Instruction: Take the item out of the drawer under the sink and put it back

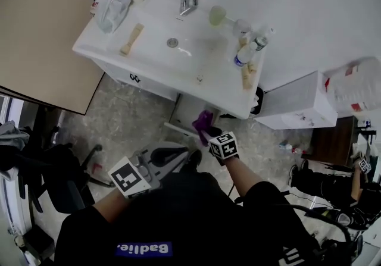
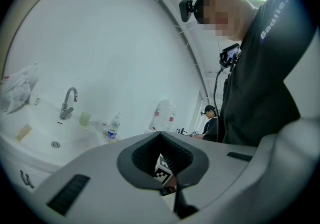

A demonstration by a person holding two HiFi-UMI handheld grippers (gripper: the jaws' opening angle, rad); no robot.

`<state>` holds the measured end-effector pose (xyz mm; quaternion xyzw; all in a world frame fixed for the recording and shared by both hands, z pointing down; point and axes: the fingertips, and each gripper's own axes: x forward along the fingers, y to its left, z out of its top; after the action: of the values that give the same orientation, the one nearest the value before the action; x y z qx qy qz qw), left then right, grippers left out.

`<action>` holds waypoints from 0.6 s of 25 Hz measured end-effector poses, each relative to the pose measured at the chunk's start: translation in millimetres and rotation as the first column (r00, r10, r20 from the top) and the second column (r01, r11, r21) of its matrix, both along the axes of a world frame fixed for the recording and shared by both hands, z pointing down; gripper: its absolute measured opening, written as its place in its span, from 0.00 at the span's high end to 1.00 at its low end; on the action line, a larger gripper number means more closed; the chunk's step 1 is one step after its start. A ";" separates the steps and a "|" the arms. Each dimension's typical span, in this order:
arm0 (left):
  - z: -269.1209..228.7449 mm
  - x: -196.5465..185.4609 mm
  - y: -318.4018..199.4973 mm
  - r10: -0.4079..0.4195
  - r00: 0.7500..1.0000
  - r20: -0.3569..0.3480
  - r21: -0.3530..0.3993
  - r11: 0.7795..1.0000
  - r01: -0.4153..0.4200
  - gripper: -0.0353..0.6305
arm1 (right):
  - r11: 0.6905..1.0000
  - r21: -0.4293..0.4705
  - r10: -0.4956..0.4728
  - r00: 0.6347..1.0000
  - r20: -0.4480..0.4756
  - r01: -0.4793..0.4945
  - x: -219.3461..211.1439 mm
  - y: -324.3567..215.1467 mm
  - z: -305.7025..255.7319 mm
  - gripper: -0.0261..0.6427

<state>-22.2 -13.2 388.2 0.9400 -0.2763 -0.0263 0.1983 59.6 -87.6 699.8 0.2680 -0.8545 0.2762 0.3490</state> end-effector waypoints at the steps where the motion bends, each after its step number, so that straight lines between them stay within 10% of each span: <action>1: -1.1 -0.2 1.5 0.003 1.000 -0.003 -0.001 1.000 -0.003 0.96 | 1.000 0.006 0.013 1.000 0.019 -0.013 0.9 2.8 -11.5 0.83; 15: -10.2 9.0 4.7 0.086 0.996 -0.023 0.023 0.996 -0.086 0.96 | 0.971 0.142 0.138 0.934 0.329 -0.193 -0.3 30.1 -176.6 0.83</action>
<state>-13.2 -8.5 378.0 0.9528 -0.2329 -0.0322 0.1923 59.3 -57.4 523.2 0.3205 -0.8943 0.2691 0.1581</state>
